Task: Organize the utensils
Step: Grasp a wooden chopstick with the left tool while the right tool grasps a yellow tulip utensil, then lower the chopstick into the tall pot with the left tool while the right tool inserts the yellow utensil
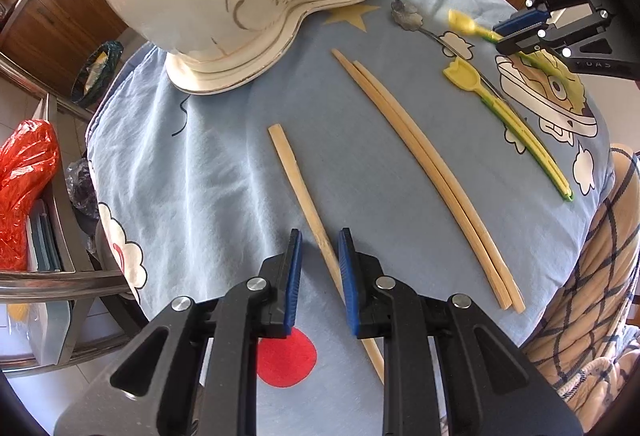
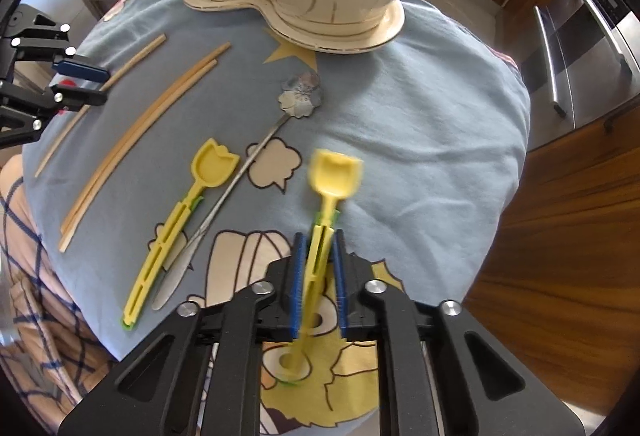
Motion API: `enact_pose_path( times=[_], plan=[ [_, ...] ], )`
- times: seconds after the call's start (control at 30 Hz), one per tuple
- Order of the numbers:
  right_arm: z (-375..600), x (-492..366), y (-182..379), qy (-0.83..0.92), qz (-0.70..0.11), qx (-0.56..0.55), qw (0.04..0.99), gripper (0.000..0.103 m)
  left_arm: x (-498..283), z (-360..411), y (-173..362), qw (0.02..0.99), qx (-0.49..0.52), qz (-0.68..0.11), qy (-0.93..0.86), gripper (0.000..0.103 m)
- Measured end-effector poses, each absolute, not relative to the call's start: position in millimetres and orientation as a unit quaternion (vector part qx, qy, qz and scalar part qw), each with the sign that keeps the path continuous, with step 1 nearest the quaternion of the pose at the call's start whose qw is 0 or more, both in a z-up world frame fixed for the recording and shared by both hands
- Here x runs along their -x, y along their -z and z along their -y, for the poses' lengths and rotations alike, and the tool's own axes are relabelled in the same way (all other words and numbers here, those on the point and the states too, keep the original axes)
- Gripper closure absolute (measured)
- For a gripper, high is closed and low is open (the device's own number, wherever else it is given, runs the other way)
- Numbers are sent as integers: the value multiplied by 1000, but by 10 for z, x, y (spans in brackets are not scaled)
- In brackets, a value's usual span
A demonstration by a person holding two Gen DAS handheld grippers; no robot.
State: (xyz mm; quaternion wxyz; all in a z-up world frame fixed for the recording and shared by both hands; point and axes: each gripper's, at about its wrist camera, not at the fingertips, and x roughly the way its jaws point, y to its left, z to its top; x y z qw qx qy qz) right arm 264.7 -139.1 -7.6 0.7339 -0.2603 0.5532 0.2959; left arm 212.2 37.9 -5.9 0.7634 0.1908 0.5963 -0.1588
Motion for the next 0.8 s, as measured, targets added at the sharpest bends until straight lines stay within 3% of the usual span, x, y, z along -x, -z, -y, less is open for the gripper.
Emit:
enact_pose_path(
  times=[0.2,0.8],
  plan=[
    [1551,-2564,29,-299,-515,224,772,93,-1930,-503,39,798,-152,-564,148,97],
    [1885,-2276,-674,-336,-325,58,882,93,-1512,-992,-687,932,56,-340,109,97]
  ],
)
